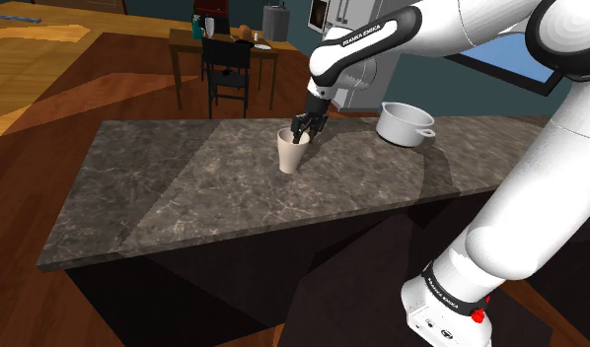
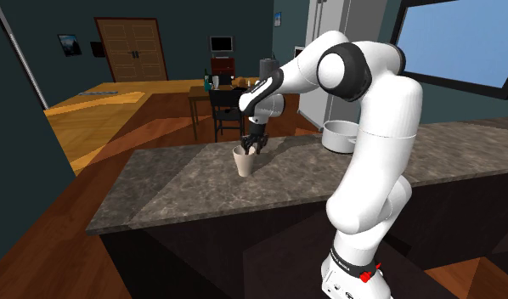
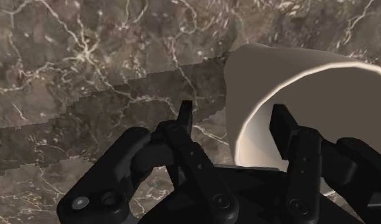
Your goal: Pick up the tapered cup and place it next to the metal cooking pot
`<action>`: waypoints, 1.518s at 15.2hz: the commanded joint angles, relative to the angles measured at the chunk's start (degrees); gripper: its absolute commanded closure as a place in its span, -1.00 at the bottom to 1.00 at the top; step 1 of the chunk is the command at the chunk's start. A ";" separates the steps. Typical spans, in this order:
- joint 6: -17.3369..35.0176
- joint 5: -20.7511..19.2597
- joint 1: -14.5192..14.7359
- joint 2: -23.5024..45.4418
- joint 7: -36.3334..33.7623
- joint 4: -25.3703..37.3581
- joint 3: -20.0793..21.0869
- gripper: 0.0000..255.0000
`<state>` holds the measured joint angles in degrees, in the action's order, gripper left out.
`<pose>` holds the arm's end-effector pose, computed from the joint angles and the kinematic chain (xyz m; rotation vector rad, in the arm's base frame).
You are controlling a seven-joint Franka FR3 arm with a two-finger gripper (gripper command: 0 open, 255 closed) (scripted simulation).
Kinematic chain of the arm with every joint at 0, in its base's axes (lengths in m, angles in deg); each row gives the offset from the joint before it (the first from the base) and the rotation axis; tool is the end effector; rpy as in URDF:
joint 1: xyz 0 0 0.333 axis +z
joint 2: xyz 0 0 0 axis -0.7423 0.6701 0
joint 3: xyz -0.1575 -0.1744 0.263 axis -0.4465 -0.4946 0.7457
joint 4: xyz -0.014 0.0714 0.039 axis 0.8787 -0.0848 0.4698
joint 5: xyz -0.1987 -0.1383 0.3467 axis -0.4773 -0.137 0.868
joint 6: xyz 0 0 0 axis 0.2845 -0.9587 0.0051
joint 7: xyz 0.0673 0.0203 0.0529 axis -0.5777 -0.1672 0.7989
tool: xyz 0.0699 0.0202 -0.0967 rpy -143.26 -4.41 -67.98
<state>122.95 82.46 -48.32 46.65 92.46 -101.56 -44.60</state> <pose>0.5813 0.0059 0.3678 -2.9819 -0.0414 -0.0682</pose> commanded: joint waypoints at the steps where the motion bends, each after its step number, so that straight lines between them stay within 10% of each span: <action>1: 0.00 0.00 0.00 0.00 0.00 0.00 0.00 1.00; 23: -10.12 -1.37 -0.16 -4.68 -2.04 5.57 -0.23 1.00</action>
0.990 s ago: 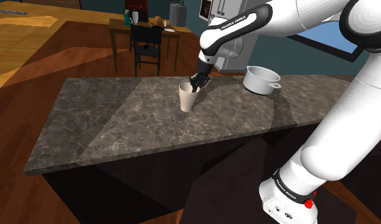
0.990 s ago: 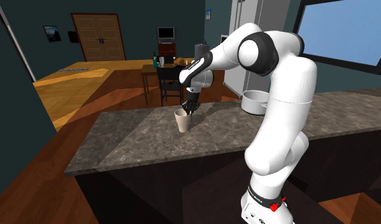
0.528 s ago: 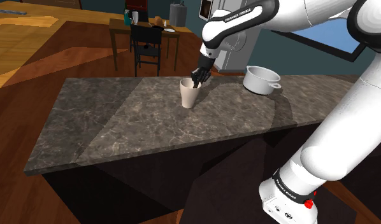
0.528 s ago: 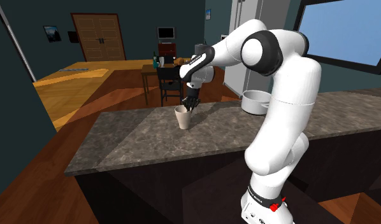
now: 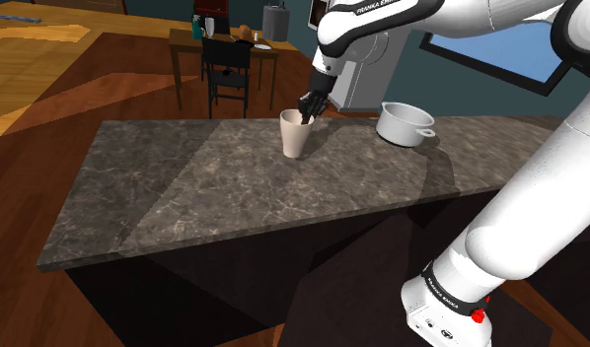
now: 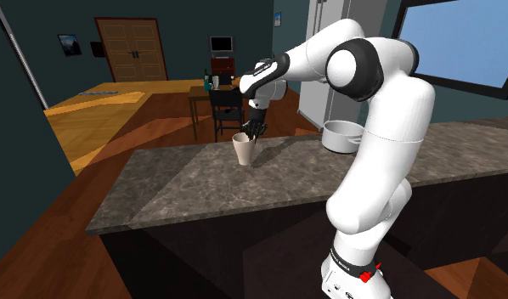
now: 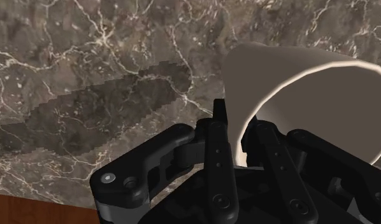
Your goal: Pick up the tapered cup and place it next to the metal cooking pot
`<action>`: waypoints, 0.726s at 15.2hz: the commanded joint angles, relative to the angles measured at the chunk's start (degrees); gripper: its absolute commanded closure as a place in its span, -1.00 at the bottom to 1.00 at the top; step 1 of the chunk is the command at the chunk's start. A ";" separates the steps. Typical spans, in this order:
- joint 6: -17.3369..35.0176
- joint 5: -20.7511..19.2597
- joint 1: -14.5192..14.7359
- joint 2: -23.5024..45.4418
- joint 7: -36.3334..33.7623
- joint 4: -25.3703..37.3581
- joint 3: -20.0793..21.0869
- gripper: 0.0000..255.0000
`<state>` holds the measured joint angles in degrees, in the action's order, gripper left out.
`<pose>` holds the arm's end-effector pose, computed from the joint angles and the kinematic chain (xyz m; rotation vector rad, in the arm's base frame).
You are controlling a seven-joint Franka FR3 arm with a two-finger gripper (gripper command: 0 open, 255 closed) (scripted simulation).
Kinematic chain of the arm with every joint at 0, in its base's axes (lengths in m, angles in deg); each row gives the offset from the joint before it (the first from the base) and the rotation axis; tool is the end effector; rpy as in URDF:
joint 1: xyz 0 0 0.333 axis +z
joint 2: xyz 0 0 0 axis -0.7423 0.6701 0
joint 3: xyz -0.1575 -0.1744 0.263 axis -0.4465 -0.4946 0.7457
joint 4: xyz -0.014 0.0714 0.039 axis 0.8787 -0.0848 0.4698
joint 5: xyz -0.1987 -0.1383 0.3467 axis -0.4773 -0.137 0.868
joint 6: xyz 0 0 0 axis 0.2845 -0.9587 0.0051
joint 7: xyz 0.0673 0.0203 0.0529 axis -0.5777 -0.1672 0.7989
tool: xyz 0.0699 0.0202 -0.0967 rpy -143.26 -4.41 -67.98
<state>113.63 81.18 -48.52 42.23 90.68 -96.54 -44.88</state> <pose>0.5811 0.0046 0.4403 -2.9819 -0.0412 -0.0687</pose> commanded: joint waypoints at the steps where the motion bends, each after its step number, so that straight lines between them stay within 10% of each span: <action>1: -1.53 -0.17 0.03 -0.51 -0.39 1.04 0.03 1.00; 11: -8.90 -0.80 -0.08 -2.36 -1.63 6.64 -0.08 1.00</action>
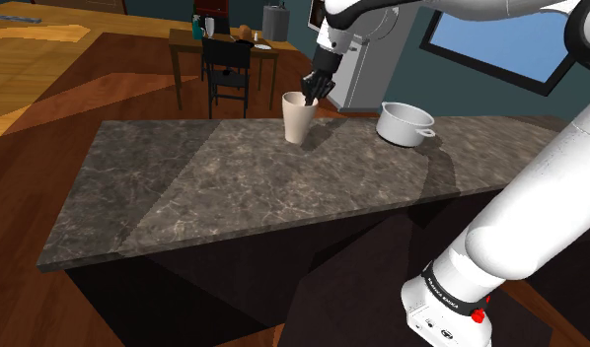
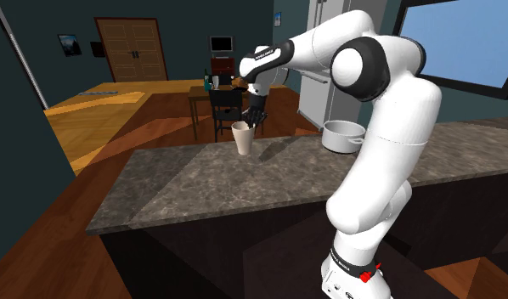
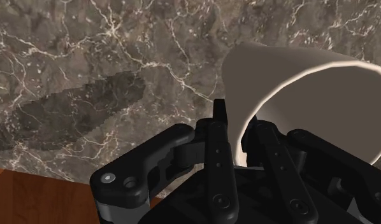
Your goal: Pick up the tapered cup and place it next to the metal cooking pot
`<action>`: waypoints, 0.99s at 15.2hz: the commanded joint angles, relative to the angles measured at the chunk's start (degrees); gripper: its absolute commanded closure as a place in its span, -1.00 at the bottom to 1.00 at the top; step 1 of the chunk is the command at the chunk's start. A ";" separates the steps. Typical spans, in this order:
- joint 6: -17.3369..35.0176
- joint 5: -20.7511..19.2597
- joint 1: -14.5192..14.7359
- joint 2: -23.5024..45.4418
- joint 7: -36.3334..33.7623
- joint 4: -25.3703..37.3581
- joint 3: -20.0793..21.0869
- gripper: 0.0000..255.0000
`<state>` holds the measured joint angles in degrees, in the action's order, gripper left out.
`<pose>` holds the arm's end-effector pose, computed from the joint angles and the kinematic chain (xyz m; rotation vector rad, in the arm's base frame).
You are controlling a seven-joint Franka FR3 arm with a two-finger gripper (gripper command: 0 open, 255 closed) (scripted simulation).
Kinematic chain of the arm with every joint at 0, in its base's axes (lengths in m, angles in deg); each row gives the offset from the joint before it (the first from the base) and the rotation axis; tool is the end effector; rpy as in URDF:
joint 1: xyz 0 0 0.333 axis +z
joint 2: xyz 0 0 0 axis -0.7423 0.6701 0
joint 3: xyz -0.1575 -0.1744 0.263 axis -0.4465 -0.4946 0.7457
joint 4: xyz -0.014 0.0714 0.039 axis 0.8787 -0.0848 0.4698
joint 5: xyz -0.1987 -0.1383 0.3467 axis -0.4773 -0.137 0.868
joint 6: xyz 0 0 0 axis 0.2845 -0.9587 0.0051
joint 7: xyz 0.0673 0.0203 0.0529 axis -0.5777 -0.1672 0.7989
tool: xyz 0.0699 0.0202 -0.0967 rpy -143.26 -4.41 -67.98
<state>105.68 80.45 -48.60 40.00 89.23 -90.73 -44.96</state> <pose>0.5814 0.0054 0.5013 -2.9819 -0.0413 -0.0683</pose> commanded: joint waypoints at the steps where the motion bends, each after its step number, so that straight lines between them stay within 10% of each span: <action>1: -1.69 -0.12 -0.02 -0.25 -0.29 1.46 -0.01 1.00; 15: -11.78 -0.61 -0.15 -0.69 -1.78 11.21 -0.16 1.00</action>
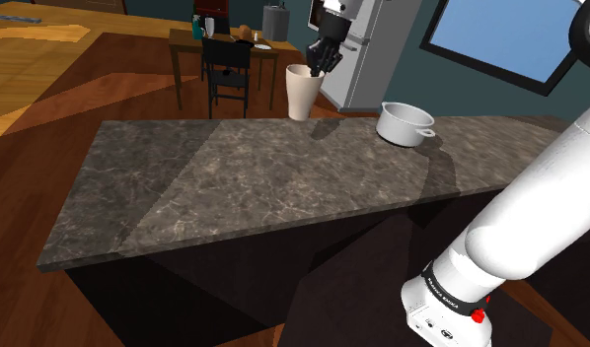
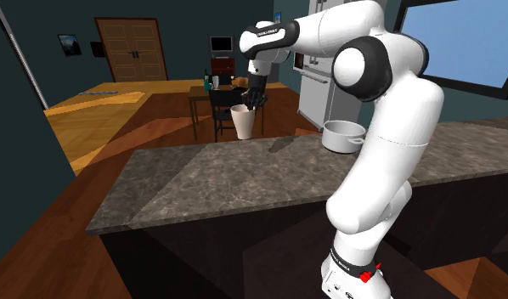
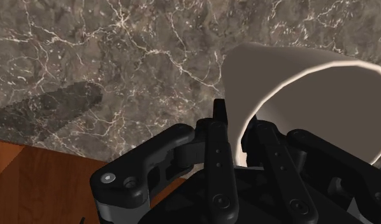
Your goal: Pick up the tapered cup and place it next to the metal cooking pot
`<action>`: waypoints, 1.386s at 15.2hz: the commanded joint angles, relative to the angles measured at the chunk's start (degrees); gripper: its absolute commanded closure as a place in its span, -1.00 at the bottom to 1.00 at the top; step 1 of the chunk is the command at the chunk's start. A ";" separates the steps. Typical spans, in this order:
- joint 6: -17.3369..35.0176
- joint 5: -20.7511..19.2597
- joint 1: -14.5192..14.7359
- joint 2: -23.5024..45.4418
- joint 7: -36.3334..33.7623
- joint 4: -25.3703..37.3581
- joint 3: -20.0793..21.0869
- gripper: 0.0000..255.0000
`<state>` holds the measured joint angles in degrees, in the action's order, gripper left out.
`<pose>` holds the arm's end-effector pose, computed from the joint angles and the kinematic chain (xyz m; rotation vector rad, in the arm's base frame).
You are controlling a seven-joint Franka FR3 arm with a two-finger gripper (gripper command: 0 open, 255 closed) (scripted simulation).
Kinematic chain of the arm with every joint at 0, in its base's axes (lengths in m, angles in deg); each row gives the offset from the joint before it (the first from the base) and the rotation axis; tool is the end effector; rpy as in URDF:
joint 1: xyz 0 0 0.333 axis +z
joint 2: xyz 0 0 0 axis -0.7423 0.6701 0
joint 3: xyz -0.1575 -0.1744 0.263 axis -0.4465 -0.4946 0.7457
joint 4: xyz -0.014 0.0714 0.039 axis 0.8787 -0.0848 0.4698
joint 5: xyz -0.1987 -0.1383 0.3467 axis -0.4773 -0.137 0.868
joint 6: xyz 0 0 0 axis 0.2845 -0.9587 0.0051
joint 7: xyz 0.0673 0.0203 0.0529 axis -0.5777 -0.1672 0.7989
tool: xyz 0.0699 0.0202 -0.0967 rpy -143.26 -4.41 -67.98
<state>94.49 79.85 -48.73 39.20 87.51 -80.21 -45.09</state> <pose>0.5823 0.0057 0.5859 -2.9821 -0.0415 -0.0687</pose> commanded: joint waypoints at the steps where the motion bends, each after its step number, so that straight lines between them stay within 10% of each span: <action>1: -0.92 0.00 -0.66 0.48 1.26 1.19 -0.73 1.00; 21: -12.45 3.67 -15.85 20.58 25.85 28.25 -12.17 1.00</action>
<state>82.78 83.13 -63.69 58.19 112.29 -54.09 -56.92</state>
